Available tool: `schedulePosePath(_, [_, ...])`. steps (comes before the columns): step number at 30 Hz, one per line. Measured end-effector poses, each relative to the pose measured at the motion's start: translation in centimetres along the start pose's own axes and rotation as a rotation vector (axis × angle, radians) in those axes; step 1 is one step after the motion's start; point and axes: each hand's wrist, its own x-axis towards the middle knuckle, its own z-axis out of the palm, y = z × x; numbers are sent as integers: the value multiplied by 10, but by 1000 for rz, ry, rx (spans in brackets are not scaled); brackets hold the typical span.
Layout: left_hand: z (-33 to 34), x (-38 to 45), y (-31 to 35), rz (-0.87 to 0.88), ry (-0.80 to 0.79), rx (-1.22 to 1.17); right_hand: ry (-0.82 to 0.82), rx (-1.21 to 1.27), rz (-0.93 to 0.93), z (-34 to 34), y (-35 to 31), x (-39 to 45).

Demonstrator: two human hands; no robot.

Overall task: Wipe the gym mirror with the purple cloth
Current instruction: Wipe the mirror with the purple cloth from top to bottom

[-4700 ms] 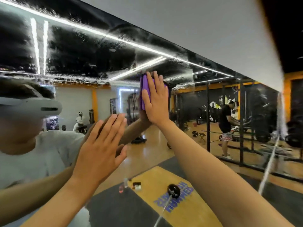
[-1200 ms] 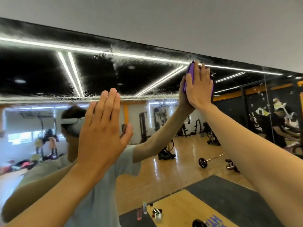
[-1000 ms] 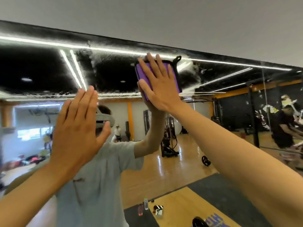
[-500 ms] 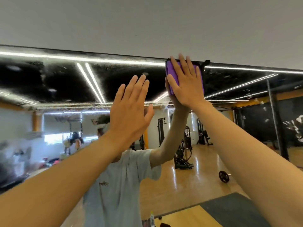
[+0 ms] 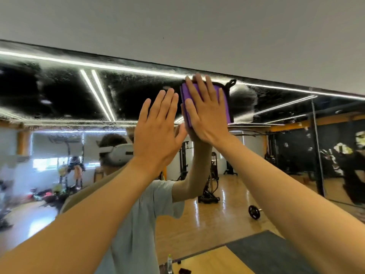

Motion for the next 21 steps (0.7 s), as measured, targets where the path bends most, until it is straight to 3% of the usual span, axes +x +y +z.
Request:
schedulePosePath(8, [3,0,0,16,22,12,-21,-2,-82,-2,0,10])
schedulePosePath(21, [-6,0,5,-23,-6,4,8,29,124,-18,101,12])
